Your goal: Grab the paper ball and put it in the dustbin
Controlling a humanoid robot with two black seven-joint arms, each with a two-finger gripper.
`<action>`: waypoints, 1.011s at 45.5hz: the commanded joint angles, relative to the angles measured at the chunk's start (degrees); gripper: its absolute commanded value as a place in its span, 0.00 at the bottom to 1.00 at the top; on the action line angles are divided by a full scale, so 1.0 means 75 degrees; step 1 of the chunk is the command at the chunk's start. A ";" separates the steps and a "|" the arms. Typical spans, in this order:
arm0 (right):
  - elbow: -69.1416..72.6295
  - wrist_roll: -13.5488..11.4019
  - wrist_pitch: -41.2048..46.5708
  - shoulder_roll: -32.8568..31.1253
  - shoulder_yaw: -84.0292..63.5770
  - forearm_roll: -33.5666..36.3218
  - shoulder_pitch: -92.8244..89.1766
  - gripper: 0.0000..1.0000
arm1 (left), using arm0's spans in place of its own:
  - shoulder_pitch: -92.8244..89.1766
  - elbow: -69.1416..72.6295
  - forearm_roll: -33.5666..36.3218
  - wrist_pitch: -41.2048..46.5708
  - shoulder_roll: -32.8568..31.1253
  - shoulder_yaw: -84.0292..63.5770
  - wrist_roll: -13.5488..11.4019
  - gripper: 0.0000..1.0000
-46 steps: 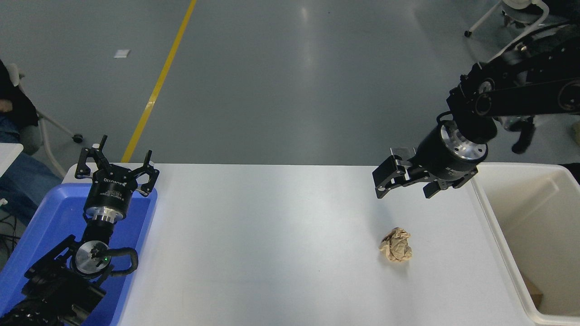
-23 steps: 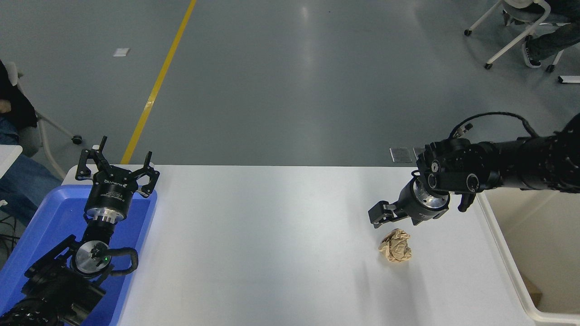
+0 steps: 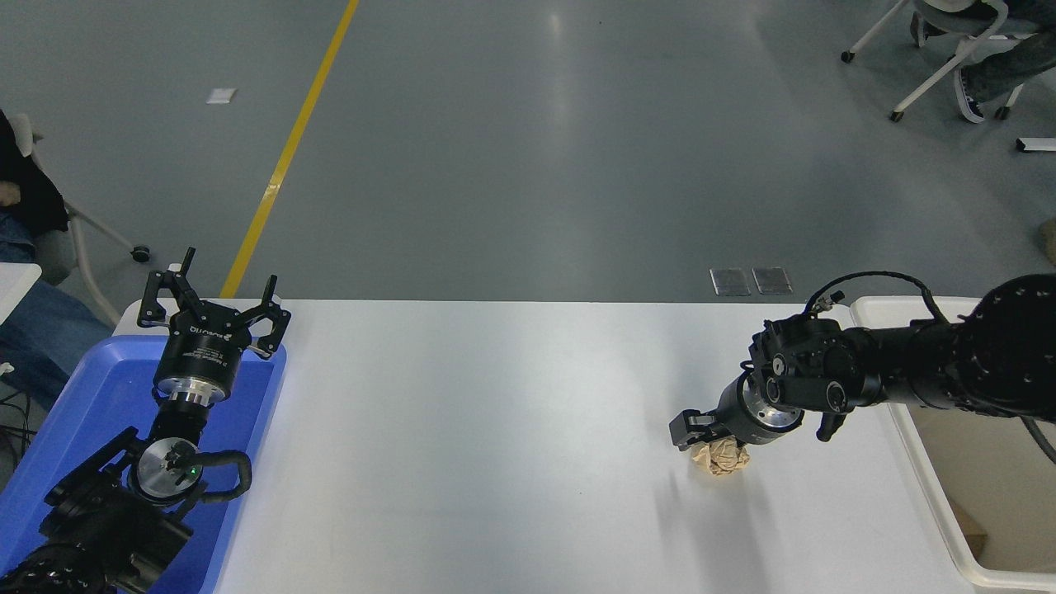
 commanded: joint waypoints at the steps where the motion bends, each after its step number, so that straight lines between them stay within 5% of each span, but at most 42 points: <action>1: -0.0087 0.0015 -0.0085 0.0036 0.0022 -0.0147 -0.0164 0.00 | 0.0000 0.0000 0.0000 0.0000 0.0000 0.0000 -0.0006 1.00; 20: 0.0509 0.0016 0.0137 -0.0502 -0.0142 -0.0135 0.0818 0.00 | 0.0000 0.0000 0.0000 0.0000 0.0000 0.0000 0.0006 1.00; 36: 0.4622 0.0015 0.2749 -0.2787 -0.0986 0.0029 0.7157 0.00 | -0.0012 0.0000 0.0000 0.0000 0.0000 0.0000 0.0006 1.00; 46: 0.4823 0.0015 0.3337 -0.2905 -0.1009 0.0568 0.9351 0.00 | -0.0012 0.0000 0.0000 -0.0012 0.0000 0.0012 0.0006 1.00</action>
